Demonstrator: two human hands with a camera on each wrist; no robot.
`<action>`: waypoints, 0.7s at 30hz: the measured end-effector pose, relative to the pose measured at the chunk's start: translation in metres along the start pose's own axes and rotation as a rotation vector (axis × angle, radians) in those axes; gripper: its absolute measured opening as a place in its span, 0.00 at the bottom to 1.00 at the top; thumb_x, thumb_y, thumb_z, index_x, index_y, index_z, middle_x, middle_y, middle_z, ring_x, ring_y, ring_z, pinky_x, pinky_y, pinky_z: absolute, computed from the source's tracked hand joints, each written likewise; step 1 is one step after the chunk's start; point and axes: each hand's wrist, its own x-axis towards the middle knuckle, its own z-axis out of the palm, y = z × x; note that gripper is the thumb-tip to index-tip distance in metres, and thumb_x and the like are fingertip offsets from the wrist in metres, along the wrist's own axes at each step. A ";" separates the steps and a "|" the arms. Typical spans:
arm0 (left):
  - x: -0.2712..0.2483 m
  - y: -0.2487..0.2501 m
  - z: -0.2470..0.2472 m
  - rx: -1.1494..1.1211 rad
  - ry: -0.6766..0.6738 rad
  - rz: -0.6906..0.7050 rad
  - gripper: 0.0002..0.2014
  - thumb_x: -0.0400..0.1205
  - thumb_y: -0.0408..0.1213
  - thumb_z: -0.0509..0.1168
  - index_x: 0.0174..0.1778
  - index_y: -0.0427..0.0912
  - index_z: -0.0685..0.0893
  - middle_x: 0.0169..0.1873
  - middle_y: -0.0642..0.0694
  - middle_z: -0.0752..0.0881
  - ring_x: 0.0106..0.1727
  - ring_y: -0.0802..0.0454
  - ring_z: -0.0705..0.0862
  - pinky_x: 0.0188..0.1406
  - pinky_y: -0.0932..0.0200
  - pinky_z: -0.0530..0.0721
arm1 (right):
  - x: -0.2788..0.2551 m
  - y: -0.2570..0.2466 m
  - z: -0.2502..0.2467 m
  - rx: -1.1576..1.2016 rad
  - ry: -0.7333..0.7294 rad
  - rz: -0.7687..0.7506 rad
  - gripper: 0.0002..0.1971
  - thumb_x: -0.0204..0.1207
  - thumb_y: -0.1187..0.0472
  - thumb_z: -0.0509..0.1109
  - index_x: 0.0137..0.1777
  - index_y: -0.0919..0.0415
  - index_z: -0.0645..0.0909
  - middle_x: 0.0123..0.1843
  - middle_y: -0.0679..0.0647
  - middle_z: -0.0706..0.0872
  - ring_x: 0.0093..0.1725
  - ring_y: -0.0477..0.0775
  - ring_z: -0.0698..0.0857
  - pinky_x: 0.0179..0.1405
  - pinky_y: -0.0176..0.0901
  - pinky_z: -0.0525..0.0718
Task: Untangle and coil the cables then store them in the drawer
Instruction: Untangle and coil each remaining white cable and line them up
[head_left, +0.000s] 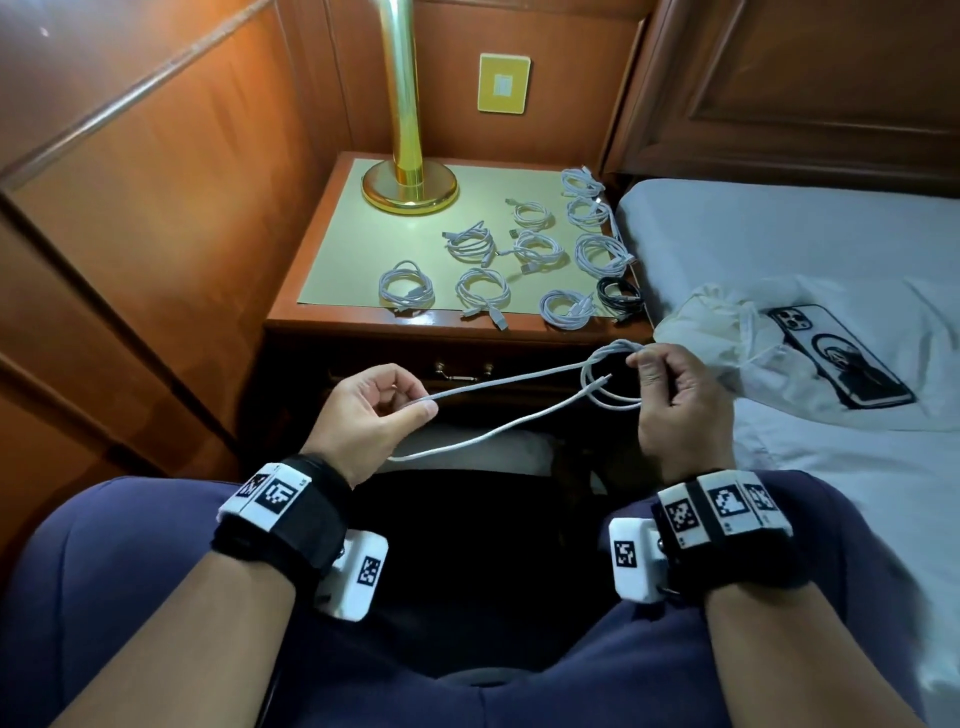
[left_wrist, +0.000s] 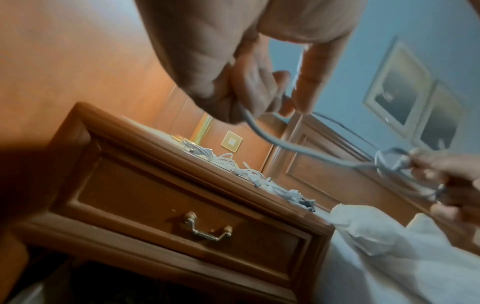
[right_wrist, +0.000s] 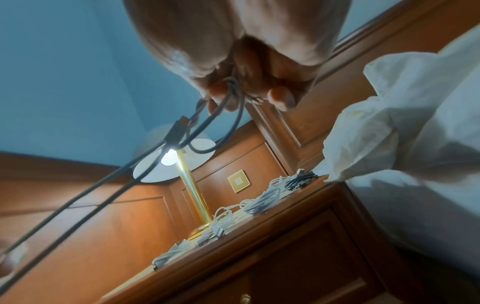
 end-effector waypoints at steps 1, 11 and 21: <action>0.000 -0.003 0.000 0.074 0.029 0.018 0.07 0.79 0.31 0.76 0.36 0.41 0.86 0.27 0.46 0.76 0.22 0.59 0.69 0.22 0.69 0.69 | -0.002 0.000 0.002 -0.011 0.007 -0.025 0.07 0.85 0.61 0.66 0.48 0.55 0.86 0.43 0.40 0.86 0.43 0.39 0.82 0.42 0.23 0.74; -0.001 -0.018 -0.024 0.605 0.254 0.208 0.13 0.80 0.58 0.68 0.56 0.60 0.92 0.36 0.51 0.88 0.38 0.49 0.87 0.42 0.49 0.88 | -0.007 -0.012 0.007 0.130 -0.171 0.000 0.08 0.85 0.61 0.66 0.46 0.56 0.86 0.42 0.41 0.88 0.42 0.38 0.84 0.44 0.24 0.76; -0.028 -0.014 0.019 0.801 -0.121 0.377 0.13 0.83 0.49 0.61 0.51 0.59 0.92 0.36 0.56 0.78 0.33 0.51 0.84 0.28 0.54 0.84 | -0.022 -0.020 0.015 0.397 -0.202 0.193 0.10 0.85 0.63 0.67 0.45 0.52 0.86 0.33 0.46 0.84 0.33 0.39 0.81 0.41 0.30 0.80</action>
